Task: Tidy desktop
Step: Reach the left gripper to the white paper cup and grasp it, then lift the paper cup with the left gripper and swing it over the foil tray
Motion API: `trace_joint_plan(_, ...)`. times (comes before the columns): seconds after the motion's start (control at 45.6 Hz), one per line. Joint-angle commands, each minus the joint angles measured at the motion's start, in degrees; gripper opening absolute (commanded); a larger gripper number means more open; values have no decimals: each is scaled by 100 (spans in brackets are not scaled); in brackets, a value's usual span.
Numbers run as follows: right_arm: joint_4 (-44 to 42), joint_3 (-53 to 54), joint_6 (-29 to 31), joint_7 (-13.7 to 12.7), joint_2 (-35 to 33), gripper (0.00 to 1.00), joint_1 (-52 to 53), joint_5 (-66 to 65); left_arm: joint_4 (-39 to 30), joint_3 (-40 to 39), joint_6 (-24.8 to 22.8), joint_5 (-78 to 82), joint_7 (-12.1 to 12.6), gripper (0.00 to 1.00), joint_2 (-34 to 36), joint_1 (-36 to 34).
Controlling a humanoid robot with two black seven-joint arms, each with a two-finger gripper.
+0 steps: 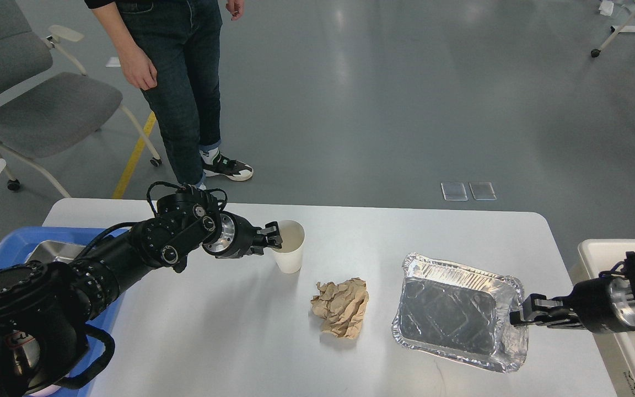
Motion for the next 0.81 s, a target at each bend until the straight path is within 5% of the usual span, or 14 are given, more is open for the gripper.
trace_joint_plan(0.0, 7, 0, 0, 0, -7, 0, -3, 9, -1, 240, -49, -8, 14, 7, 6, -16)
trace_joint_plan(0.088, 7, 0, 0, 0, -7, 0, -3, 0, -1, 293, -58, -8, 23, 0, 15, 1)
trace_joint_plan(0.373, 7, 0, 0, 0, -16, 0, 15, 9, -404, 276, -339, 10, -109, 0, 558, 10)
trace_joint_plan(0.548, 34, 35, 8, 0, -42, 0, 41, 26, -2275, 249, -277, 18, -566, 0, 2104, 230)
trace_joint_plan(0.789, 51, 88, 26, 0, -104, 0, 102, 53, -4877, -180, -312, -8, -566, 0, 4846, 783)
